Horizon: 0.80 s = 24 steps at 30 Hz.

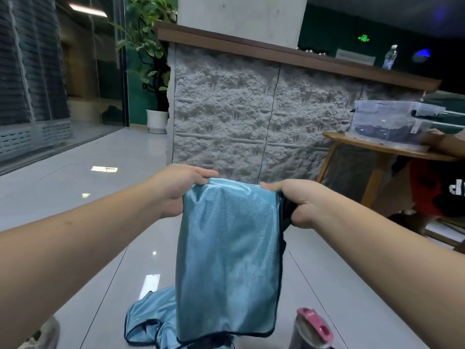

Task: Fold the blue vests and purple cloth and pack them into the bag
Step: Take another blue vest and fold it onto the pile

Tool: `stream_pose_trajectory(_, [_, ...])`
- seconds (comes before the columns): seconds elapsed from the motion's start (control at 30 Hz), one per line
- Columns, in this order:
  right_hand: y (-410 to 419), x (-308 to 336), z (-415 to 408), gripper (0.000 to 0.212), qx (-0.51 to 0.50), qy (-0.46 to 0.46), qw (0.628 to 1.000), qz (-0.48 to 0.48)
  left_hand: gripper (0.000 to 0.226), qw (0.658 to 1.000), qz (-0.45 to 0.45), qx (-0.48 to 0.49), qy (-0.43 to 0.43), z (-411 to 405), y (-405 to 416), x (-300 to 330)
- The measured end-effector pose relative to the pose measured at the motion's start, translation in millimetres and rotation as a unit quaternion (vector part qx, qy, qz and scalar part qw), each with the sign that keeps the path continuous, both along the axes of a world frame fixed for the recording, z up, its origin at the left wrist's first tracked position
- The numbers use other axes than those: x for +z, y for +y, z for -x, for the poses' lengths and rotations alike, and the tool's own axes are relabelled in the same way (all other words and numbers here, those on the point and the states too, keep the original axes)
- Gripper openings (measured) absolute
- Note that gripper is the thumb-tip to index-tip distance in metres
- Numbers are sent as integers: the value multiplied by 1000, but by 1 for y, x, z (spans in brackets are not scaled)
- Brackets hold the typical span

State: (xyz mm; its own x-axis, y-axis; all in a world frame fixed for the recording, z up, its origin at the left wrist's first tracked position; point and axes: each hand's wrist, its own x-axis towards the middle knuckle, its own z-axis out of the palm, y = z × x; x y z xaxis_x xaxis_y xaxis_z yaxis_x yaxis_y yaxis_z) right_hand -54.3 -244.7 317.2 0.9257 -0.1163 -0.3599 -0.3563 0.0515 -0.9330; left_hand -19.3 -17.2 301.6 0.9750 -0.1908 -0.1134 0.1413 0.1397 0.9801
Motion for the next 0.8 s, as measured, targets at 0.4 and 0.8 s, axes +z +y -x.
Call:
stream_pose_trajectory(0.4, [2,15,17,40,256,-115,866,414,69,905,-382,-163,-93,10,16,22])
stream_pose_trajectory(0.8, [-1,7,8,18,233,-97,761,598,30,862,-482,-126,-95,10,16,17])
